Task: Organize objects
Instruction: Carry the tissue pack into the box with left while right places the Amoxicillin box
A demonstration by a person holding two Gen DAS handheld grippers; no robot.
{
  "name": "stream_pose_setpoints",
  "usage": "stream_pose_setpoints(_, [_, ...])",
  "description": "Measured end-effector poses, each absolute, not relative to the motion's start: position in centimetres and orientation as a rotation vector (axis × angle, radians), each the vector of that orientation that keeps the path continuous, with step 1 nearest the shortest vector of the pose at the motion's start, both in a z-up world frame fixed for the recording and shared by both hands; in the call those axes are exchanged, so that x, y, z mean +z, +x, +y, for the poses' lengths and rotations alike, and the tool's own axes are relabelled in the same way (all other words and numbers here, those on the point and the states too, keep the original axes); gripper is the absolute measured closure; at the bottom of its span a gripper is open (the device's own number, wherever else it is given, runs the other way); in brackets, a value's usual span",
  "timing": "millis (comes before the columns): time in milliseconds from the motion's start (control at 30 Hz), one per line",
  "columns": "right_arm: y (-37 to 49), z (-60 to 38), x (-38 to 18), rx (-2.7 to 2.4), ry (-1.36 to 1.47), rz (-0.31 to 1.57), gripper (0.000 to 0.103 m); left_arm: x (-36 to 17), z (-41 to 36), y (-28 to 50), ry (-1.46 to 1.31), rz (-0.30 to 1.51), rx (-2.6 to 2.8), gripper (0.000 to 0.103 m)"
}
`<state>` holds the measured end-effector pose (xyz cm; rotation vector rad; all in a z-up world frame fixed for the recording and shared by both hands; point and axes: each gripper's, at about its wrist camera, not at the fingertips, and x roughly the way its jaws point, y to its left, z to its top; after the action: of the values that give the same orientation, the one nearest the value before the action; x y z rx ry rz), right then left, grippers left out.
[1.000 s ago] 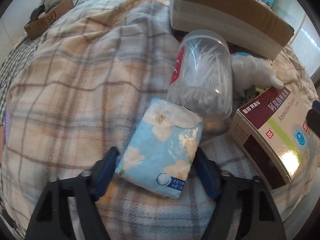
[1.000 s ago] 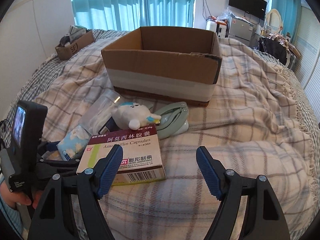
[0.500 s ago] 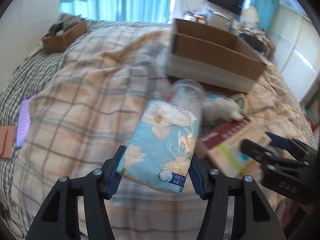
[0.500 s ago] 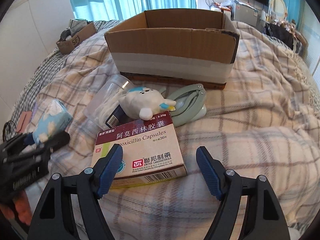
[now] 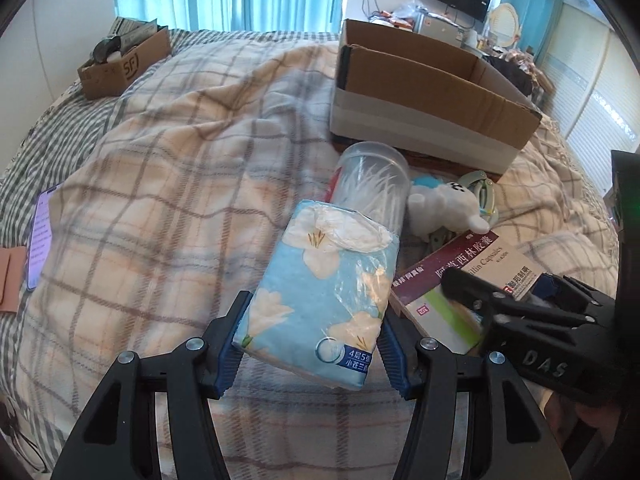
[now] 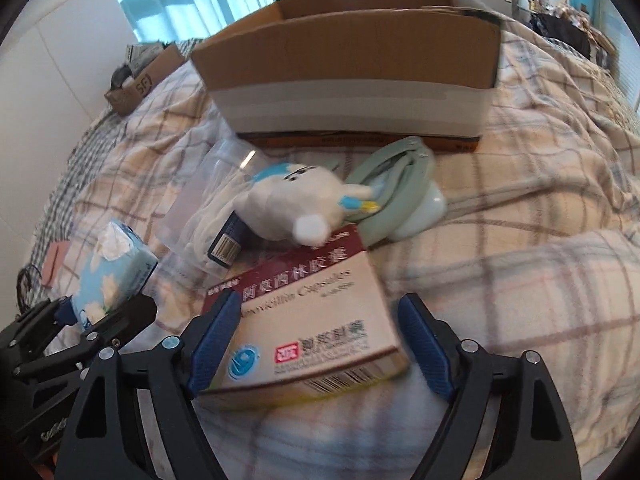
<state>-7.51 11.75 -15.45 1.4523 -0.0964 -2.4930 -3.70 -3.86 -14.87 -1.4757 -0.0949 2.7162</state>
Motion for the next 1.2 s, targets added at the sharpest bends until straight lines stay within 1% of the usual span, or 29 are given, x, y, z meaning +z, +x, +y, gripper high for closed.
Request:
stream_pose_setpoints(100, [-7.0,10.6,-15.0,-2.525,1.443,-0.009,0.023,-14.7,-4.3,-3.5,-1.481,-0.097,2.725,0.043])
stream_pose_setpoints(133, [-6.7,10.5,-14.8,-2.530,1.434,0.000,0.025,-14.7,-4.5,-3.5,-1.484,-0.104,2.724,0.043])
stream_pose_setpoints(167, [-6.2,10.4,-14.3,-2.545,1.410,0.013,0.032,-14.7,-4.7,-3.5,-1.486,-0.106,2.726,0.043])
stream_pose_setpoints(200, [-5.9,10.3,-13.9,-2.563,1.388,0.031,0.036,-14.6,-4.8,-3.5,-1.488,-0.108,2.732,0.043])
stream_pose_setpoints(267, [-5.0,10.2,-12.6,-2.597,1.328,0.070,0.050,-14.5,-5.1,-3.4,-1.488,-0.117,2.739,0.043])
stream_pose_setpoints(367, [-4.1,9.9,-10.3,-2.613,1.246,0.050,0.062,-14.2,-5.7,-3.1,-1.483,-0.123,2.766,0.043])
stream_pose_setpoints(467, [-3.1,8.9,-8.5,-2.592,1.162,0.021,0.070,-13.8,-6.8,-2.9,-1.488,-0.142,2.794,0.043])
stream_pose_setpoints(600, [-2.3,6.9,-7.8,-2.513,1.123,0.007,0.073,-13.1,-9.0,-2.6,-1.496,-0.214,2.833,0.043])
stream_pose_setpoints(733, [-2.2,4.9,-10.1,-2.477,1.192,0.067,0.074,-12.2,-10.3,-1.9,-1.474,-0.185,2.880,0.043])
stream_pose_setpoints(800, [-2.0,4.7,-10.1,-2.495,1.181,0.069,0.074,-12.0,-10.9,-1.5,-1.464,-0.198,2.876,0.043])
stream_pose_setpoints(967, [-1.4,5.1,-7.2,-2.535,1.072,0.107,0.074,-11.5,-11.1,-1.4,-1.470,-0.220,2.866,0.043])
stream_pose_setpoints(1200, [-2.0,8.7,-1.8,-2.668,0.915,0.109,0.074,-8.5,-8.6,-3.0,-1.352,-0.256,2.794,0.043])
